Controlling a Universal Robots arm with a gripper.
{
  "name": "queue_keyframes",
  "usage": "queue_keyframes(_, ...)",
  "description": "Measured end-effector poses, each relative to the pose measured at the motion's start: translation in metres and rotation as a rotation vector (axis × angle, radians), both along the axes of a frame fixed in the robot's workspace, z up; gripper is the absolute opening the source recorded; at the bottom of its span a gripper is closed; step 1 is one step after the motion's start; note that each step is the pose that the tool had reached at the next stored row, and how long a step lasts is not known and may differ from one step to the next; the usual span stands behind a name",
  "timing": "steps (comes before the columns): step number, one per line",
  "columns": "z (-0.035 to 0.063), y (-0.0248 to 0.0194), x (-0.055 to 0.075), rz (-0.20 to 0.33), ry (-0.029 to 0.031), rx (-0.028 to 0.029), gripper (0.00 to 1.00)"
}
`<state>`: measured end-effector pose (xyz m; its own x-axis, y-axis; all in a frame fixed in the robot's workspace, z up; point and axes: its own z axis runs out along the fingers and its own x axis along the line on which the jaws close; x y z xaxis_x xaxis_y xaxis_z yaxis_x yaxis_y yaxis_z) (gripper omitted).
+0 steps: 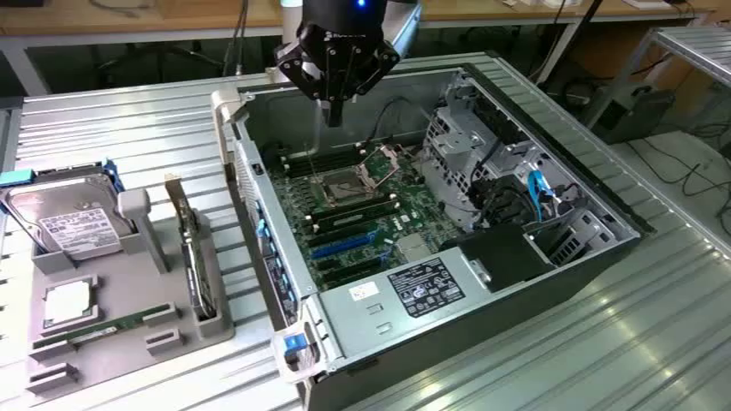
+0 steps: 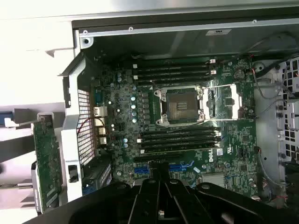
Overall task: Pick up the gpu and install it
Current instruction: 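Reach for the gpu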
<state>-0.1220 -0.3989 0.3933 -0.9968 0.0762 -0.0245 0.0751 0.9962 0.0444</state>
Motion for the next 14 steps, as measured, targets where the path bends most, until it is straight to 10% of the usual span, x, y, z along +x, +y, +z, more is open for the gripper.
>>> queue_keyframes(9,0.0001,-0.0005,0.0,0.0,0.0001,-0.0002,0.11)
queue_keyframes(14,0.0,-0.0087,-0.012,0.0,0.0,0.0,0.11)
